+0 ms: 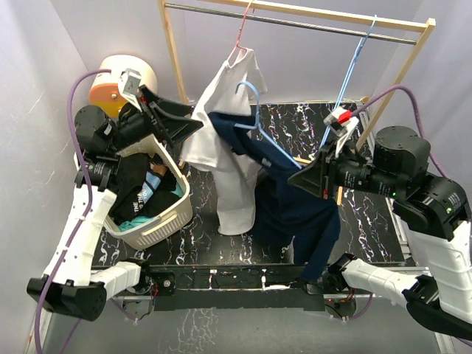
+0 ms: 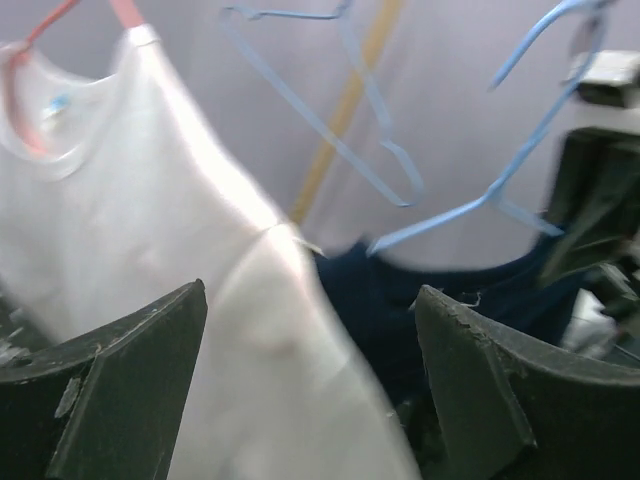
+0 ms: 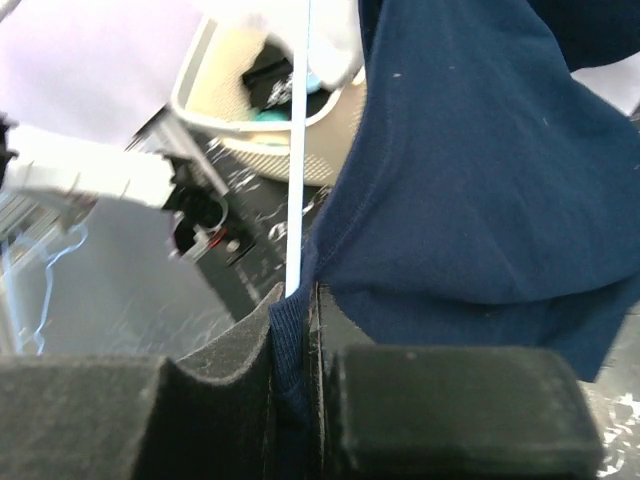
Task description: Remove the t-shirt from the hanger
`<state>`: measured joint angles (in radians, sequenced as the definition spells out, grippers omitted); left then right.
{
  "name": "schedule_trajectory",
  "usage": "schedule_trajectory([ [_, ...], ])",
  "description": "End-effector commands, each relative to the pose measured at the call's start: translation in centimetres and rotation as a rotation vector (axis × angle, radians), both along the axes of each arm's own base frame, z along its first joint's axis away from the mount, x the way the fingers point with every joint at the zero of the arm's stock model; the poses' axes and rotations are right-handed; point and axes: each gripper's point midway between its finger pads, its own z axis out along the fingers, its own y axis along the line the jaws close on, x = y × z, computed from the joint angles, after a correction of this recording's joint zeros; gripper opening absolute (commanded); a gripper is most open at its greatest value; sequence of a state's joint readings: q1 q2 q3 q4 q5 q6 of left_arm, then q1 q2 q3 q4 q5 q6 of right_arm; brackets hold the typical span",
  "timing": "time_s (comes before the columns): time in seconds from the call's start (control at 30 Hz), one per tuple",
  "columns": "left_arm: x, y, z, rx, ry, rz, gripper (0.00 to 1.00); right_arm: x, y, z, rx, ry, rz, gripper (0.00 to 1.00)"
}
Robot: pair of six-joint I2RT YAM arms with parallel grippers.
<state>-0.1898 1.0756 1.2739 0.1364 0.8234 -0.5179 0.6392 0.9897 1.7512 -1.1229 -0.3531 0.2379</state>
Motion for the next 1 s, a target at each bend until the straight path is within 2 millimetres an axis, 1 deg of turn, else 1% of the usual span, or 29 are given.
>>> schedule_trajectory([
  [0.0, -6.1, -3.1, 6.0, -0.065, -0.116, -0.352, 0.83, -3.3, 2.4, 1.5, 0.094, -0.021, 0.252, 0.08],
  [0.03, -6.8, -3.8, 6.7, -0.069, -0.133, -0.386, 0.83, -3.2, 2.6, 1.6, 0.099, -0.028, 0.258, 0.08],
  [0.1, -7.3, -5.2, 7.4, -0.046, -0.166, -0.418, 0.83, -2.9, 2.9, 2.0, 0.108, -0.041, 0.265, 0.08],
  [0.17, -7.6, -6.5, 7.3, -0.019, -0.152, -0.439, 0.83, -2.7, 3.1, 2.6, 0.124, -0.063, 0.269, 0.08],
  [0.3, -7.8, -7.5, 7.6, -0.037, -0.142, -0.475, 0.82, -2.2, 3.6, 3.5, 0.148, -0.084, 0.271, 0.08],
  [0.37, -7.9, -7.8, 7.6, -0.040, -0.137, -0.493, 0.82, -2.3, 3.8, 3.9, 0.163, -0.096, 0.284, 0.08],
  [0.5, -8.3, -7.8, 8.1, -0.039, -0.150, -0.492, 0.82, -3.0, 3.5, 5.3, 0.198, -0.124, 0.292, 0.08],
  [0.63, -9.1, -7.3, 9.4, -0.038, -0.187, -0.483, 0.82, -4.3, 2.9, 6.5, 0.216, -0.137, 0.314, 0.08],
  [0.77, -10.1, -6.8, 10.8, -0.042, -0.225, -0.486, 0.82, -5.9, 1.7, 7.9, 0.227, -0.158, 0.312, 0.08],
  [0.93, -11.5, -6.0, 12.5, -0.043, -0.281, -0.468, 0.83, -8.5, -0.5, 10.1, 0.252, -0.202, 0.300, 0.08],
  [0.97, -11.8, -5.8, 12.9, -0.042, -0.295, -0.464, 0.82, -8.8, -0.8, 10.3, 0.254, -0.203, 0.290, 0.08],
])
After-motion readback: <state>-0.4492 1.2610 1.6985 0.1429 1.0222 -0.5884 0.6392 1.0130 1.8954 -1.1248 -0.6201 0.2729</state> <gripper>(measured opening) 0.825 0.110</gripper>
